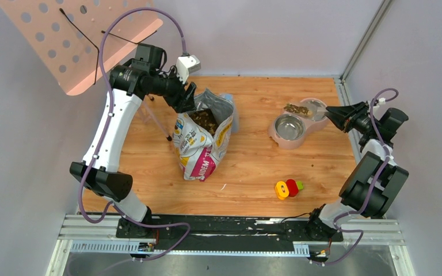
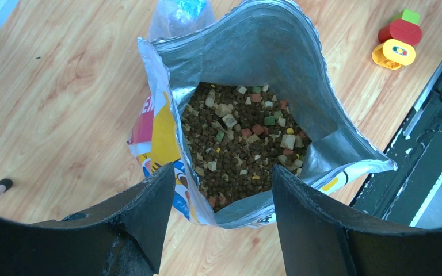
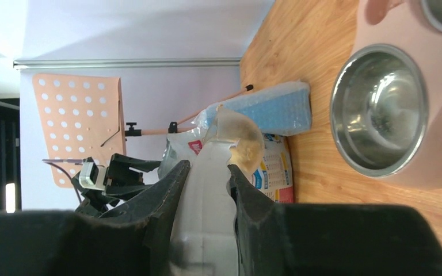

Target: Serve the pet food

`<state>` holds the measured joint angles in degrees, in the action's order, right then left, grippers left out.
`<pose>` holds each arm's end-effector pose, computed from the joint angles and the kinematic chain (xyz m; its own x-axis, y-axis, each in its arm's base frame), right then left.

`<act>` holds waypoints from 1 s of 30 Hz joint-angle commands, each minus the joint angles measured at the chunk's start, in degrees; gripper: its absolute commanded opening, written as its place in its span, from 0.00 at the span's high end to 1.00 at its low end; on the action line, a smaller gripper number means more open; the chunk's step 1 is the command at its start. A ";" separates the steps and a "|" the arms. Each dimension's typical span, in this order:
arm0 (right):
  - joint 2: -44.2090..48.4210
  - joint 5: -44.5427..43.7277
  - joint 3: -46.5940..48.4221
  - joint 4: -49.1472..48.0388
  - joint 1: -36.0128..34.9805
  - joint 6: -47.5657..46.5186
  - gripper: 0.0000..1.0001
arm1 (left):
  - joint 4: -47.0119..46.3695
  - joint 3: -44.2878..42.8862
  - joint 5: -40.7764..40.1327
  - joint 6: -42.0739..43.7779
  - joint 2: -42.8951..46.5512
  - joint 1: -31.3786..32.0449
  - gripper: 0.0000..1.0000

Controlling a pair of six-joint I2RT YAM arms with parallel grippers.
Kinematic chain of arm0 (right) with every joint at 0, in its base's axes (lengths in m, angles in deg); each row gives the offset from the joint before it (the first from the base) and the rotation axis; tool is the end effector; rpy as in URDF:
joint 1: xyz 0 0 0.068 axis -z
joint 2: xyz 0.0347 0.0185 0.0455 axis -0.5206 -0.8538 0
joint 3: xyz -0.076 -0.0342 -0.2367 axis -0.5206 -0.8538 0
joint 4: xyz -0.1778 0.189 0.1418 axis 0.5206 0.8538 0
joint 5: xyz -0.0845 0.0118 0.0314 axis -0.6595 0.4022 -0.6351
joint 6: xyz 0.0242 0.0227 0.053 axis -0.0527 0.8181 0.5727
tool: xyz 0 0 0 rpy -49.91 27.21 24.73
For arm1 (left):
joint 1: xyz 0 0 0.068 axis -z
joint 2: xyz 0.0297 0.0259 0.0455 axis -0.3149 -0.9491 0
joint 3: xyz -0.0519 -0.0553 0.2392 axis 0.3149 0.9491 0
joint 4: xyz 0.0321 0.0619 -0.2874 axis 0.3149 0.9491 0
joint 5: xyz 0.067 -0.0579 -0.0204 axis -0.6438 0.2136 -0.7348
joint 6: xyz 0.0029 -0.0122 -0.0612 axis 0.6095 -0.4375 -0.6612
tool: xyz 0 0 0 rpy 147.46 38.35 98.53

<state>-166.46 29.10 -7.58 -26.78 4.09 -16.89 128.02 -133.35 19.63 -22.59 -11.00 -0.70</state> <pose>0.3185 -0.1715 0.2123 -0.6014 0.7937 -0.0913 0.0240 0.1322 0.9909 0.3230 -0.1296 0.4322 -0.4190 0.4828 -0.7690 0.8290 0.5490 -0.1069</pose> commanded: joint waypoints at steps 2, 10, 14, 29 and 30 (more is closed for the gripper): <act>2.32 -1.85 -0.48 2.47 1.80 -8.40 1.00 | -1.00 -1.77 1.23 -0.05 0.65 0.28 0.30; 4.53 -2.36 -3.24 8.80 5.26 -15.69 1.00 | -1.73 -2.49 2.51 -1.46 1.50 0.28 0.30; 5.36 -3.14 -3.78 12.33 6.50 -20.29 1.00 | -1.97 -3.13 3.66 -2.30 2.36 0.36 0.29; 4.57 -14.47 -1.52 22.50 6.78 -31.33 1.00 | -2.52 -2.78 3.09 -2.32 4.69 0.59 0.29; 4.55 -15.90 -0.71 23.86 6.54 -32.51 1.00 | -2.39 -2.39 3.03 -1.97 4.84 0.61 0.29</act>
<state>-162.92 18.56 -12.56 -7.46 10.82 -43.34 126.73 -134.40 22.10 -24.67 -9.03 -0.33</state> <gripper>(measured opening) 0.273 0.706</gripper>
